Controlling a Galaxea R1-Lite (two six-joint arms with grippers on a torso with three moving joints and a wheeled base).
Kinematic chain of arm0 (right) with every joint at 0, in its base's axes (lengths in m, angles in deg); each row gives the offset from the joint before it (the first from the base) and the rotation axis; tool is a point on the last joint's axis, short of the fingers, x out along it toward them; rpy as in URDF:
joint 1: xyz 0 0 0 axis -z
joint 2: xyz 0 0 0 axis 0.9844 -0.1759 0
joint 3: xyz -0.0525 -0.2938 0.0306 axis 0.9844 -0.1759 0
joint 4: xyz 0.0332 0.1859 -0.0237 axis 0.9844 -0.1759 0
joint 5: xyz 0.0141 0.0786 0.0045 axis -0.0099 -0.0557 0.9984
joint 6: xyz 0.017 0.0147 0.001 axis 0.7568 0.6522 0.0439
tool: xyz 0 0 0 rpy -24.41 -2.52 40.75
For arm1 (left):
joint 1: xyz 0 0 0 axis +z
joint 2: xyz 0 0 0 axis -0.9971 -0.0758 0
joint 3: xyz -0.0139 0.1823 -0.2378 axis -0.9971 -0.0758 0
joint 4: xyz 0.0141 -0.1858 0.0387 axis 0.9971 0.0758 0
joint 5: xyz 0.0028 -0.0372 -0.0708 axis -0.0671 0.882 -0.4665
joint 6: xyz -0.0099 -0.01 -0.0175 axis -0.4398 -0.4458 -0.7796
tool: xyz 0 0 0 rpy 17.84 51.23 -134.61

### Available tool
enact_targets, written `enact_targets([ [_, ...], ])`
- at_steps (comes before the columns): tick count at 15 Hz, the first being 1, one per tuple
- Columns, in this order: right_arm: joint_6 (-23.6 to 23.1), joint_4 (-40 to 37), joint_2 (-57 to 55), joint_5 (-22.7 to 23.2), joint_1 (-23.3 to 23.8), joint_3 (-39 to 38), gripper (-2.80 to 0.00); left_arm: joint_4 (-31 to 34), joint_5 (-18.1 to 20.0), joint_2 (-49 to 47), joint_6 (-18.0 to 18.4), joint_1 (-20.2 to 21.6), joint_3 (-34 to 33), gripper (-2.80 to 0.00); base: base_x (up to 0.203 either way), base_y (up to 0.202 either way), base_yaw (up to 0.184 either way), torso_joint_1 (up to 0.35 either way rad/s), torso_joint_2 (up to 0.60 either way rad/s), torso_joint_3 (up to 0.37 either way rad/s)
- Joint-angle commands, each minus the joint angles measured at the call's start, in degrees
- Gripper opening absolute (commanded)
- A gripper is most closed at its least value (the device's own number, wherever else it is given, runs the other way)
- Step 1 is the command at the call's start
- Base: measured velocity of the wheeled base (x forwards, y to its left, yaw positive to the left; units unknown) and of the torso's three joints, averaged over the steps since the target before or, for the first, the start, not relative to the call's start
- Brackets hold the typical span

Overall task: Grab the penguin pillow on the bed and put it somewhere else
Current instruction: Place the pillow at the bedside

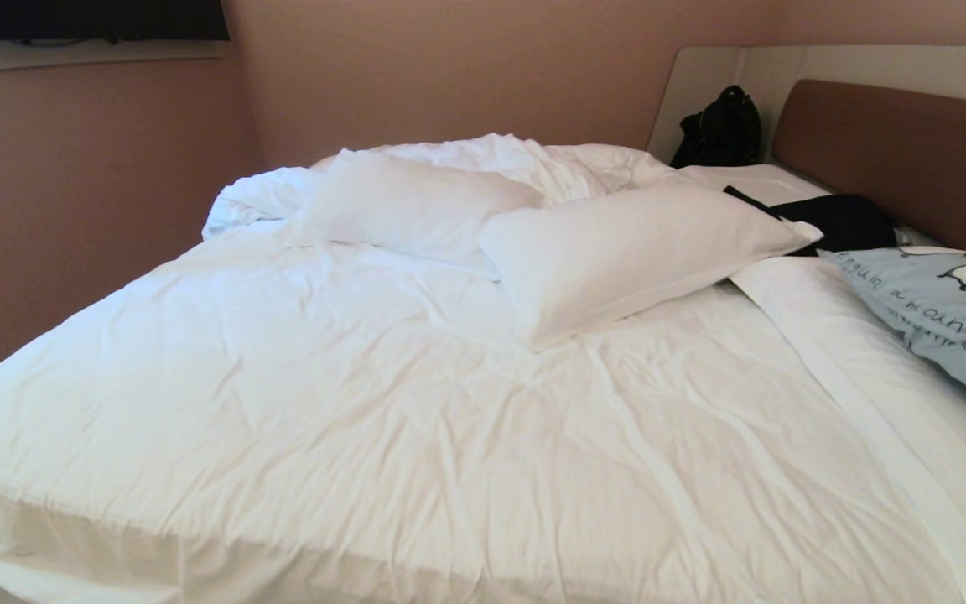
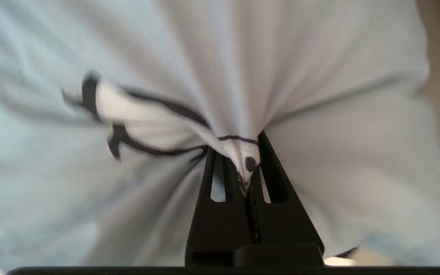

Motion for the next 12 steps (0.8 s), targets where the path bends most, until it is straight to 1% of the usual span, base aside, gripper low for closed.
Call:
enact_targets([
  [1,-0.3,0.2,0.5,-5.4,0.4,2.3,-2.80,0.0,0.1,0.0,0.0,0.0,0.0,-2.80,0.000,0.000,0.000,0.000,0.00,0.000],
  [2,-0.3,0.3,0.2,-7.5,0.4,3.4,-2.80,0.0,0.0,0.0,0.0,0.0,0.0,-2.80,0.000,0.000,0.000,0.000,0.00,0.000],
  [3,-0.3,0.8,0.1,-8.3,0.4,4.0,-2.80,0.0,0.0,0.0,0.0,0.0,0.0,-2.80,0.000,0.000,0.000,0.000,0.00,0.000],
  [5,-0.5,1.7,0.1,-8.6,0.8,3.4,-2.80,0.0,0.0,0.0,0.0,0.0,0.0,-2.80,0.000,0.000,0.000,0.000,0.00,0.000],
  [12,-0.5,3.2,-0.3,-7.5,0.8,-7.8,-2.80,0.0,0.0,0.0,0.0,0.0,0.0,-2.80,0.000,0.000,0.000,0.000,0.00,0.000],
])
